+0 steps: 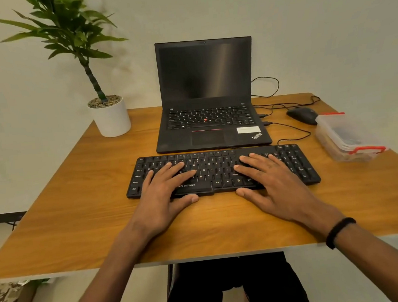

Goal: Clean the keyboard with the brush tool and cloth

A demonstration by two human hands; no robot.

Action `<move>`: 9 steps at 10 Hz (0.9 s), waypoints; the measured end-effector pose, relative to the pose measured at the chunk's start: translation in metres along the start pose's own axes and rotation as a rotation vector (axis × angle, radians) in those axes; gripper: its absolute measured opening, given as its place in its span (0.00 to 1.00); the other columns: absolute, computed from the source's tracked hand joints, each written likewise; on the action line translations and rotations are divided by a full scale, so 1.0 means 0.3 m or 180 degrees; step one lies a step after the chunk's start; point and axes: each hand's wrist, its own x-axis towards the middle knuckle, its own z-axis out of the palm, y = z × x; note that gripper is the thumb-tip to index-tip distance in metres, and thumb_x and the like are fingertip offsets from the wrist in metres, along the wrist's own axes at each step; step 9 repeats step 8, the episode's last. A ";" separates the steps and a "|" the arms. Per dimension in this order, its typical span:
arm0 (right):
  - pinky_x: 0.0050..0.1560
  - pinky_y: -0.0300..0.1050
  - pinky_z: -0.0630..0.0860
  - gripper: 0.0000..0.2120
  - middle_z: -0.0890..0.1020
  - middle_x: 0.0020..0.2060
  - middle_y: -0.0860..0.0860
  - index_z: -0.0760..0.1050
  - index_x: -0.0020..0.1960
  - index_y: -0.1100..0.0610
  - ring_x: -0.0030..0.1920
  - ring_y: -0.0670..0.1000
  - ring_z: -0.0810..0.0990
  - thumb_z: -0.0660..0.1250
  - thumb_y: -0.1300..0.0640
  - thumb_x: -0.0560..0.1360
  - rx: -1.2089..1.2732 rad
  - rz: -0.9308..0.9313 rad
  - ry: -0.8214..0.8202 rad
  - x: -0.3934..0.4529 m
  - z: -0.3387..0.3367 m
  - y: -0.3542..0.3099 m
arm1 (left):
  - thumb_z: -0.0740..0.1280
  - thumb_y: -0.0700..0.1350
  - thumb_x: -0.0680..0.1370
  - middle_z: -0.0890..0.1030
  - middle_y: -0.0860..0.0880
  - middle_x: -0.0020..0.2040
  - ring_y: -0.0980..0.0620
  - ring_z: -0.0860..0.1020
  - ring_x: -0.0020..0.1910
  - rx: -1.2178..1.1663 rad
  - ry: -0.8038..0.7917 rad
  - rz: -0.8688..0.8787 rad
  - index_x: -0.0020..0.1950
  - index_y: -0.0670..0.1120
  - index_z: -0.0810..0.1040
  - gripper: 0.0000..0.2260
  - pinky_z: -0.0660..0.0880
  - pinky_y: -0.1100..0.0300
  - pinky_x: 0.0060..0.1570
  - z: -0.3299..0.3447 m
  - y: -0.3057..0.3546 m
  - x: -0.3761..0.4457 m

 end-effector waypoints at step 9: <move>0.81 0.57 0.55 0.42 0.63 0.80 0.47 0.61 0.81 0.49 0.82 0.48 0.55 0.59 0.25 0.75 -0.0081 -0.0263 0.0385 -0.042 0.002 -0.072 | 0.38 0.69 0.81 0.37 0.51 0.84 0.45 0.34 0.82 0.1060 -0.0176 -0.0605 0.83 0.61 0.39 0.31 0.41 0.36 0.79 0.098 0.225 -0.120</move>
